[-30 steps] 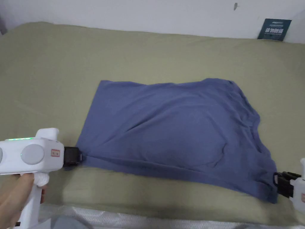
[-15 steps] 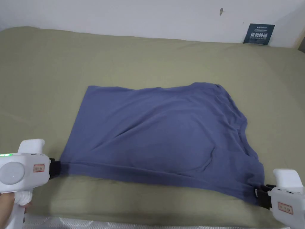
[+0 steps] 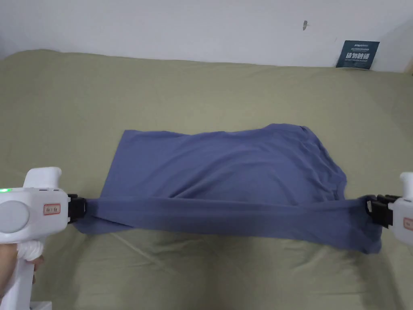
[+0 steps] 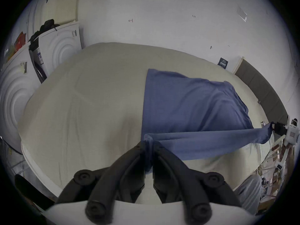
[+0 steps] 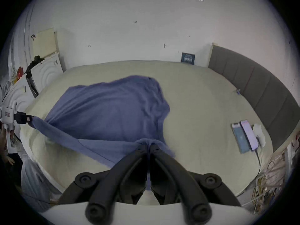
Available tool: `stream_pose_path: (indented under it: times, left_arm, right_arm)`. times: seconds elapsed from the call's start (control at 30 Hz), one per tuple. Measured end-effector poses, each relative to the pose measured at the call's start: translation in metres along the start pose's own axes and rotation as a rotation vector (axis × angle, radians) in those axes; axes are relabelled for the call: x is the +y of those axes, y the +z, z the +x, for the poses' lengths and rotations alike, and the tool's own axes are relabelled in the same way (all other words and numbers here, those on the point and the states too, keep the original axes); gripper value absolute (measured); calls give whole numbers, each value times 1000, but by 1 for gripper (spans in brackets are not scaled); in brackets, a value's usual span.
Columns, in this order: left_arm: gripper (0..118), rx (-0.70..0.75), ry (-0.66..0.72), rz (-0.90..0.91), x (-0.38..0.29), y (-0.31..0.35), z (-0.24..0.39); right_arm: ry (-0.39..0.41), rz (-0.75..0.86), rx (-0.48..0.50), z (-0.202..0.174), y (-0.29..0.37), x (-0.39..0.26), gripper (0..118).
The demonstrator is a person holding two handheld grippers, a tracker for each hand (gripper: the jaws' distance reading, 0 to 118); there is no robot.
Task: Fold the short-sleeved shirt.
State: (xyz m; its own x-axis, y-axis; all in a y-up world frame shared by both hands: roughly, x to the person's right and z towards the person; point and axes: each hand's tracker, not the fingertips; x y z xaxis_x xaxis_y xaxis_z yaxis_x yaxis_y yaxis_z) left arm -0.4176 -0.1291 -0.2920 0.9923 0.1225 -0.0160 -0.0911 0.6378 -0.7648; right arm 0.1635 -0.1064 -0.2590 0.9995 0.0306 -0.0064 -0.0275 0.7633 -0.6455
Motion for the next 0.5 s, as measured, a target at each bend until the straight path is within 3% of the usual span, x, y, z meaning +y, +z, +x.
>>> stream_pose_path:
  times: [0.27, 0.5]
  left_arm:
    - [9, 46, -28, -20, 64, -69, 17]
    - [9, 77, -42, -90, 76, -132, 23]
  right_arm:
    - [90, -81, -43, -4, -93, 61, 3]
    - [74, -205, -81, -5, -170, 50, 3]
